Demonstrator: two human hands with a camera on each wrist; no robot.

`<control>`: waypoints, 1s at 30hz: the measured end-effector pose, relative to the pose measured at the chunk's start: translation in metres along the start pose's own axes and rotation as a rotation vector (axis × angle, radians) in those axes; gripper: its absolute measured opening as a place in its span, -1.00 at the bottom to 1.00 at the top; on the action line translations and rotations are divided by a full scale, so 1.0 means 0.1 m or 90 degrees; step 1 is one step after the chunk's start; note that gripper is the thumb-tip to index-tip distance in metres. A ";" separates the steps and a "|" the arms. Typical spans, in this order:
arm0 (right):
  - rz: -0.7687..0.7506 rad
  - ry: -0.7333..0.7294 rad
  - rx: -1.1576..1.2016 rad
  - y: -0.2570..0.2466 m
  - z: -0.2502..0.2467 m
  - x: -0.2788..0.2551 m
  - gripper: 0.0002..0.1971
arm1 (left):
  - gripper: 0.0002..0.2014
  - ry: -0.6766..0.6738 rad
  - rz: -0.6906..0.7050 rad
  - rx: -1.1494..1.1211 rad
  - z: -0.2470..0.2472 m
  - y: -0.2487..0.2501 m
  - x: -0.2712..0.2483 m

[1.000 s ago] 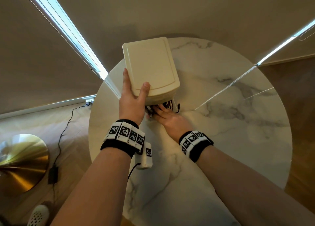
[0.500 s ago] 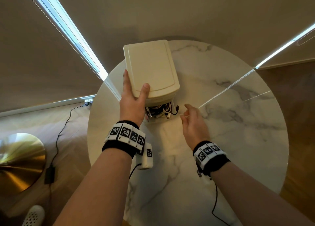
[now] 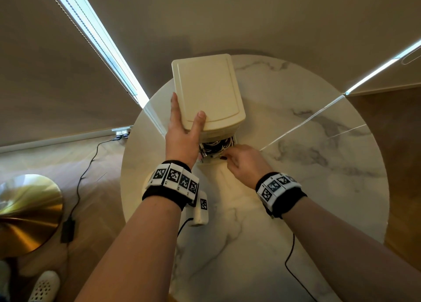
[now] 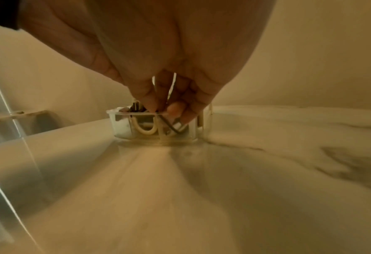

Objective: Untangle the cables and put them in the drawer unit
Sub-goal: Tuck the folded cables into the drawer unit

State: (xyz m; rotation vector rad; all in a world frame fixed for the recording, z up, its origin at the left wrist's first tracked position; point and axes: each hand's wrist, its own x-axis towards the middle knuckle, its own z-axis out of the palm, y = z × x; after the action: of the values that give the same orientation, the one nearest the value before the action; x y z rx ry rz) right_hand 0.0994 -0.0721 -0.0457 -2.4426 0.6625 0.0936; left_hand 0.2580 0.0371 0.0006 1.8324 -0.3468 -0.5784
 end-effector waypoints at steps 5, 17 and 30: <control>0.016 0.000 0.028 -0.01 -0.02 0.04 -0.75 | -0.19 0.010 0.005 -0.003 0.03 -0.01 -0.01; -0.107 -0.020 -0.150 -0.14 0.14 0.05 -0.74 | -0.19 0.006 -0.001 -0.001 0.02 -0.02 -0.01; -0.002 0.229 -0.080 -0.09 0.29 0.17 -0.74 | -0.21 0.010 0.002 -0.001 0.00 -0.04 -0.02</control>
State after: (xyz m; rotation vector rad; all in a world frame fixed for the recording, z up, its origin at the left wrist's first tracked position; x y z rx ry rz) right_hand 0.1211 -0.0569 -0.0689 -2.6073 0.8289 -0.3221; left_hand 0.2564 0.0390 -0.0027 1.8334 -0.3385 -0.5613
